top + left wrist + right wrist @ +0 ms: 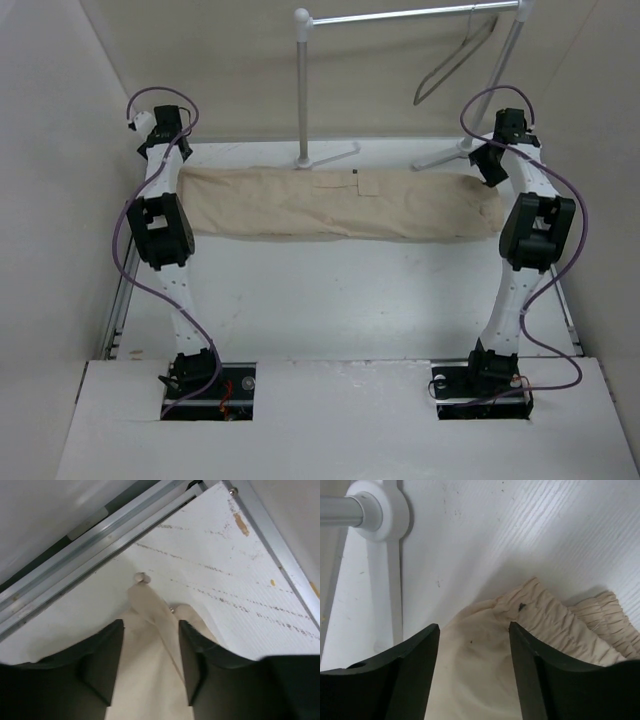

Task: Place the trousers on the hanger
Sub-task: Fold the trousers at the center of the board.

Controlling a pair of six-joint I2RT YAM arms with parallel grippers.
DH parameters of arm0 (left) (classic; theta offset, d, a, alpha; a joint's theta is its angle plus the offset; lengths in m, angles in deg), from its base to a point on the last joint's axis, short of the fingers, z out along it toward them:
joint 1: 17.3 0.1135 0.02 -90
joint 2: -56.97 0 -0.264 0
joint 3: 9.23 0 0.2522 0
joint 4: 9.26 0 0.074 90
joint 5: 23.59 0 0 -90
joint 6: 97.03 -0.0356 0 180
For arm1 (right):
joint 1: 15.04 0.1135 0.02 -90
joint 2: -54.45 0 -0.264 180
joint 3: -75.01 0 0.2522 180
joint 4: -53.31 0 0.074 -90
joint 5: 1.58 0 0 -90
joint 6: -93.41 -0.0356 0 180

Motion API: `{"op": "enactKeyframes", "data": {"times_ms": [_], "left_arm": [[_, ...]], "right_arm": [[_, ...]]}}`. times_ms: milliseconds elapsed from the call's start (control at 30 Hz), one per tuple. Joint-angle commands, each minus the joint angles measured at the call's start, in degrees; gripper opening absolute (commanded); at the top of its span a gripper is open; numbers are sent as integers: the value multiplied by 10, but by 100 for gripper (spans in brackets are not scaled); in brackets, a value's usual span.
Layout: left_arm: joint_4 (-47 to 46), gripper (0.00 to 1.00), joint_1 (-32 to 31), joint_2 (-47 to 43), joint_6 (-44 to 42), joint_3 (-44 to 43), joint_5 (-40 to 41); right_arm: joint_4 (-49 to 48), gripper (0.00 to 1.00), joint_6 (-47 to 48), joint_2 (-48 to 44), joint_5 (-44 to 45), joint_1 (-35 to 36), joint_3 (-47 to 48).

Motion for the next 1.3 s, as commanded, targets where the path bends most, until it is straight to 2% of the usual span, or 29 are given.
{"op": "enactKeyframes", "data": {"times_ms": [0,33,100,200,267,333,367,433,500,667,767,1000,1267], "left_arm": [[-69,53,2,-61,-23,-21,-19],[-71,62,2,-87,-25,-3,-26],[-79,68,2,-139,-21,58,-34],[-97,74,2,-244,7,227,-48],[-99,74,6,-305,60,352,-66],[-108,73,20,-349,111,460,-97],[-119,72,28,-364,133,509,-118],[-145,72,51,-381,163,584,-163],[-192,73,66,-396,182,642,-191],[-249,75,87,-386,200,680,-202],[-262,74,98,-351,222,675,-212],[-338,70,91,-315,243,673,-222],[-344,59,96,-256,253,637,-227]], "right_arm": [[-20,71,4,-57,20,5,0],[-29,75,10,-81,17,5,-17],[-51,82,18,-140,16,6,-71],[-103,80,25,-237,12,13,-192],[-147,64,24,-298,1,20,-288],[-193,29,10,-348,-22,24,-377],[-212,18,-2,-367,-39,26,-413],[-237,13,-16,-393,-65,28,-455],[-247,16,-22,-410,-76,32,-481],[-251,53,-29,-429,-84,30,-525],[-262,66,-34,-430,-91,2,-554],[-280,72,-40,-390,-109,-82,-571],[-249,68,-47,-277,-107,-63,-510]]}}
